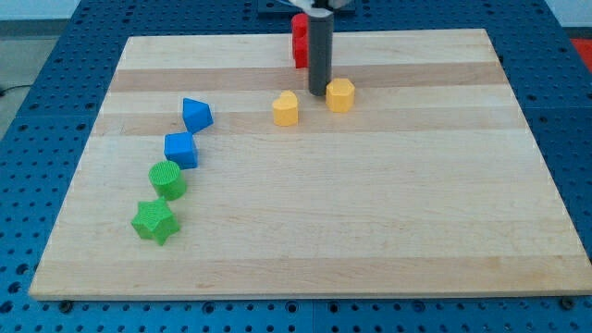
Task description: Push the yellow heart to the bottom left side of the yellow hexagon
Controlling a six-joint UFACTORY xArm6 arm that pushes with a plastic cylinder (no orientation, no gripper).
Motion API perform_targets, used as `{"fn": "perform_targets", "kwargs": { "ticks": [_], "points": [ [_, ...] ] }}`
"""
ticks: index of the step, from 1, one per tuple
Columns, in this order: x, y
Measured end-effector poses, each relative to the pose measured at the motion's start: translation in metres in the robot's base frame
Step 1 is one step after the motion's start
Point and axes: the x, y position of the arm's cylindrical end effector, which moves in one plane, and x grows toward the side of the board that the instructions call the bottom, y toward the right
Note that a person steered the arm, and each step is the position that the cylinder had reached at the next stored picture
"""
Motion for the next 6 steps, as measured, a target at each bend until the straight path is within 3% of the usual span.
{"fn": "perform_targets", "kwargs": {
  "ticks": [1, 2, 4, 5, 6],
  "points": [
    [-0.008, 0.031],
    [0.012, 0.024],
    [0.007, -0.105],
    [0.041, -0.089],
    [0.052, -0.018]
  ]
}}
